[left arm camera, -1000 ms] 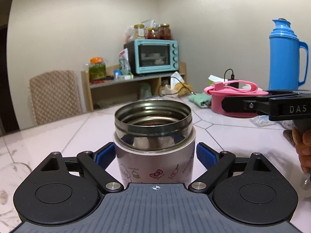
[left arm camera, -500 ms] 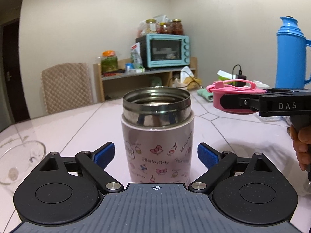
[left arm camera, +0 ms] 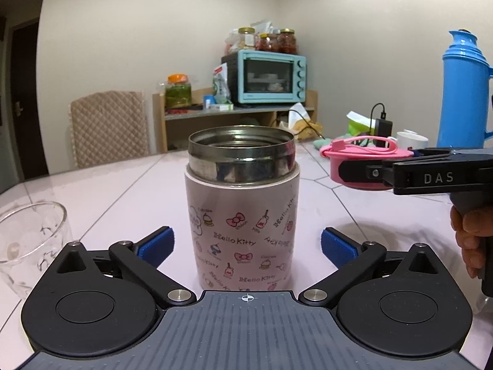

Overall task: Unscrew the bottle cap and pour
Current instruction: 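Carry the pink lid away from the jar with the right gripper, then lower the pink lid onto the table with the right gripper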

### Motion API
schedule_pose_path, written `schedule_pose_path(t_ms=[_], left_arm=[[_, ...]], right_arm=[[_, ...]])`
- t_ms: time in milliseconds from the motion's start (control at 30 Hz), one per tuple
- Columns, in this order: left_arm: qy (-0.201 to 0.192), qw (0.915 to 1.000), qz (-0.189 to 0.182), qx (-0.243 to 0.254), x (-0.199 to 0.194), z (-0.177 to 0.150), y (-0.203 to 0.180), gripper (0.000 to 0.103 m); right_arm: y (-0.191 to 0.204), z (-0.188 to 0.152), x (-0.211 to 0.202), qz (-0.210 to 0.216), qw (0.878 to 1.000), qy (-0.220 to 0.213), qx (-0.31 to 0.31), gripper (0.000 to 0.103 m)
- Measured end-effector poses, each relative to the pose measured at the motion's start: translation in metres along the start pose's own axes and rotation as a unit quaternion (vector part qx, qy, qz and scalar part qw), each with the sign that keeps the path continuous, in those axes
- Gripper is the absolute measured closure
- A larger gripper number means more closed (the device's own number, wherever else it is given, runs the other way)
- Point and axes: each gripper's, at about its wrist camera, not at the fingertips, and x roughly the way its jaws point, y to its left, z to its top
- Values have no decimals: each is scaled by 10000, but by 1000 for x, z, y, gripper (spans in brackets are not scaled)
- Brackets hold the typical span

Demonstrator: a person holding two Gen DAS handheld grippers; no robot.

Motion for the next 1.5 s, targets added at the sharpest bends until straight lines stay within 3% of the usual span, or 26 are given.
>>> schedule_pose_path(t_ms=[1033,1500], left_arm=[[92,9998,-190,-37,8,-6,-4,0],[143,9998,-97,-33,9,-6,-5,0]], right_arm=[[6,-4,15,-29,9994,314,-130,17],[11,-8,20,-82,9982,555,-217,17]])
